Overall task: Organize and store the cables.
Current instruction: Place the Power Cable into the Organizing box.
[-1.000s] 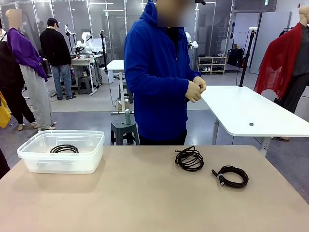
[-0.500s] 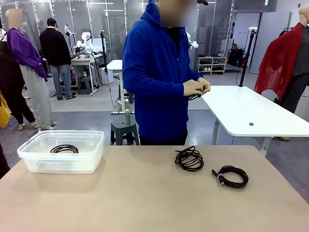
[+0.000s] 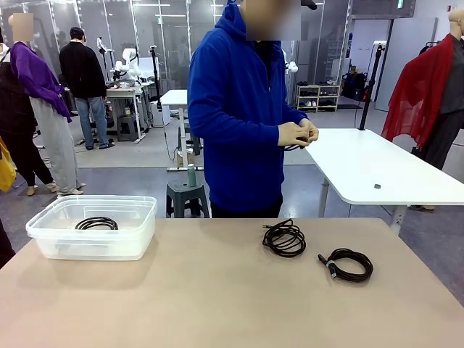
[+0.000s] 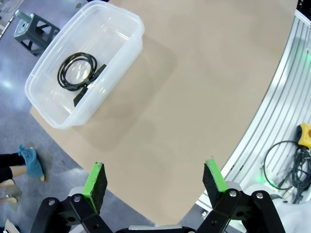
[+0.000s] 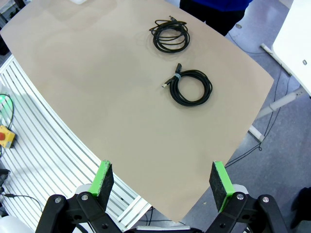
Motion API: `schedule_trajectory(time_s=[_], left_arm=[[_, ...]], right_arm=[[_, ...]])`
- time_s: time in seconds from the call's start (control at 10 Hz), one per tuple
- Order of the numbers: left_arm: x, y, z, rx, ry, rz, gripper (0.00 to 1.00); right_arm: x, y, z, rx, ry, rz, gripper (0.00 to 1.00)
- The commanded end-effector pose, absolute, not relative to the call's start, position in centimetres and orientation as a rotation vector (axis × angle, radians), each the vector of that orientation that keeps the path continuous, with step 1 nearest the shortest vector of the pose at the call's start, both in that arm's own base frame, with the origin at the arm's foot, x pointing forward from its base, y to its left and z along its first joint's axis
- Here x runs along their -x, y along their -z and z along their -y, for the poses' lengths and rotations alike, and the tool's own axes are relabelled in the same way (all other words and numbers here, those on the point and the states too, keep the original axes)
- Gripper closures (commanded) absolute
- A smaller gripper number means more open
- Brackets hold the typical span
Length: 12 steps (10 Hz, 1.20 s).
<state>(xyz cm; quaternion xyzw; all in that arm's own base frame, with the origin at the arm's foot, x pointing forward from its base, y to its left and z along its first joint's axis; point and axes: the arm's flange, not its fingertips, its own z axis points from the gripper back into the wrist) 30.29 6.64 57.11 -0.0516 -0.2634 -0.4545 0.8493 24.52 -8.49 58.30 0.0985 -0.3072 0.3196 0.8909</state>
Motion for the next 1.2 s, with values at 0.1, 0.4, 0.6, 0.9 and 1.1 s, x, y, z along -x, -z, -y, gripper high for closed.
schedule_trajectory(time_s=[0.1, 0.4, 0.6, 0.9, 1.1], left_arm=[[-30.18, -57.19, -6.78, 0.100, 0.949, 0.553, 0.00], [-30.18, -57.19, -6.78, 0.100, 0.949, 0.553, 0.00], [-30.18, -57.19, -6.78, 0.100, 0.949, 0.553, 0.00], [-30.18, -57.19, -6.78, 0.100, 0.949, 0.553, 0.00], [-30.18, -57.19, -6.78, 0.100, 0.949, 0.553, 0.00]], right_arm=[[-24.49, -58.23, 8.58, -0.204, -0.658, 0.642, 0.00], [-24.49, -58.23, 8.58, -0.204, -0.658, 0.642, 0.00], [-24.49, -58.23, 8.58, -0.204, -0.658, 0.642, 0.00], [-24.49, -58.23, 8.58, -0.204, -0.658, 0.642, 0.00], [-24.49, -58.23, 8.58, -0.204, -0.658, 0.642, 0.00]])
